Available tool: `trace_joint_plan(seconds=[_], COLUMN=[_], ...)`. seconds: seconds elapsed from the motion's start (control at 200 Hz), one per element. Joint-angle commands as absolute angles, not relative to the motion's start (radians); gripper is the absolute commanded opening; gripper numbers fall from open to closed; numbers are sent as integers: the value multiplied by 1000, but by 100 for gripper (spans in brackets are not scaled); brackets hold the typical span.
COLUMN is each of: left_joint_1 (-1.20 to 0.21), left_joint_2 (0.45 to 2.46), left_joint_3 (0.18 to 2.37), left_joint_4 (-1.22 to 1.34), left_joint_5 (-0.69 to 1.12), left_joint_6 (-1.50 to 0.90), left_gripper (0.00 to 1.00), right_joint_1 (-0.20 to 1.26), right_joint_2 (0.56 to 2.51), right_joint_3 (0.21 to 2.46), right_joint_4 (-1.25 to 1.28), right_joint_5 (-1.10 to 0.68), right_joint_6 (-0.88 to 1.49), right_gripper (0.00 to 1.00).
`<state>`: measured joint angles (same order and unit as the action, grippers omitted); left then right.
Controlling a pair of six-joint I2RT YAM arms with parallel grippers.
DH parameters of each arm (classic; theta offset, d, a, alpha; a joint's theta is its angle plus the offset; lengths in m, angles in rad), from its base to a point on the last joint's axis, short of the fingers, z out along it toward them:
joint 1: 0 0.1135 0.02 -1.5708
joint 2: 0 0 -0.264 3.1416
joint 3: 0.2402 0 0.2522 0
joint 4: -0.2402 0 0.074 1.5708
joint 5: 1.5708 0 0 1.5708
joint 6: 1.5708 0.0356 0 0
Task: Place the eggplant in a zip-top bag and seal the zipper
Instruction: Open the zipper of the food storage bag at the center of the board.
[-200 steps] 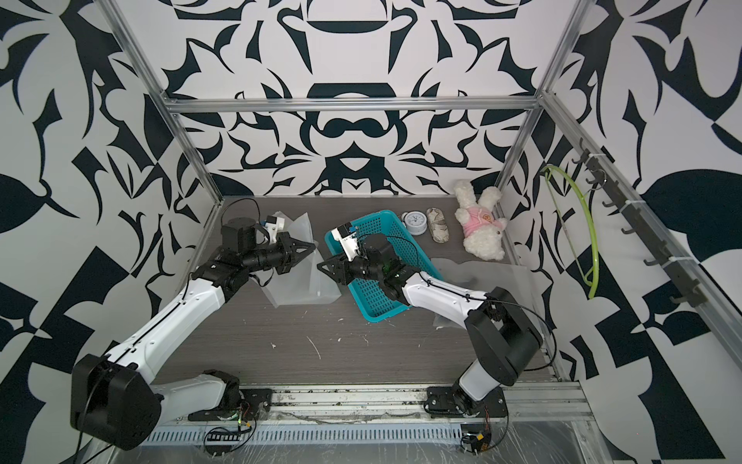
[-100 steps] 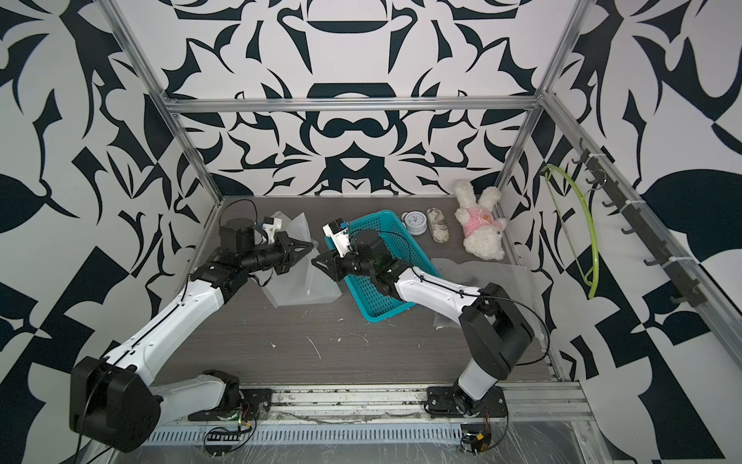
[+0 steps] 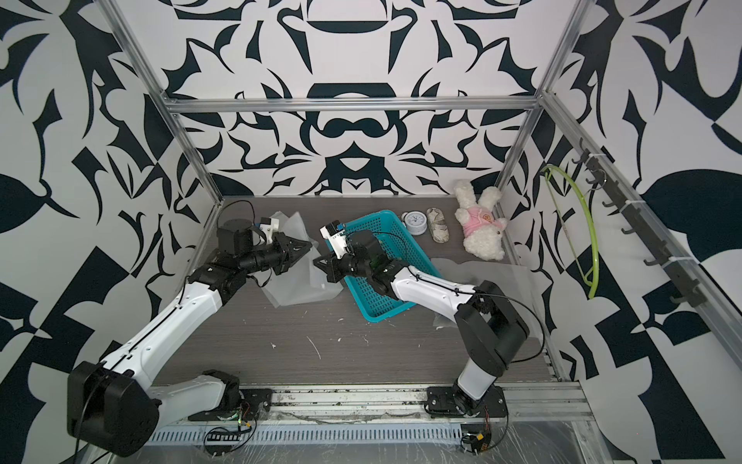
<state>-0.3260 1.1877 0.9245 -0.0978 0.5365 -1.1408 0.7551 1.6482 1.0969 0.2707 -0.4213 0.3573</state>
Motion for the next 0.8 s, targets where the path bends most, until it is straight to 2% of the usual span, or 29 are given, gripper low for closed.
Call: trace_joint_plan(seconds=[0.0,0.065,0.145,0.295,0.435,0.57,0.795], left_joint_1=[-321,-314,-314,-331,-359,-369,-371], left_joint_2=[1157,1148,1142,1186,1209,1225,1267], left_joint_3=[932,957,973,960,927,919,963], left_joint_4=[-144,-207,-250,-243,-173,-122,-201], left_joint_5=[536,518,503,532,528,535,487], left_joint_6=[-1077,-1011,-952,-896,-868,-868,-797], left_gripper=[45,62,68,67,60,59,58], right_joint_1=[756,756,756,756,756,756,758], right_joint_2=[1607,1597,1594,1594,1594,1600,1621], right_joint_3=[1147,1161,1189,1231,1246,1256,1278], right_joint_4=[220,166,94,26,15,9,-1], right_joint_5=[-364,-327,-294,-275,-296,-310,-362], right_joint_6=[328,309,294,300,316,337,346], right_gripper=[0,0,0,0,0,0,0])
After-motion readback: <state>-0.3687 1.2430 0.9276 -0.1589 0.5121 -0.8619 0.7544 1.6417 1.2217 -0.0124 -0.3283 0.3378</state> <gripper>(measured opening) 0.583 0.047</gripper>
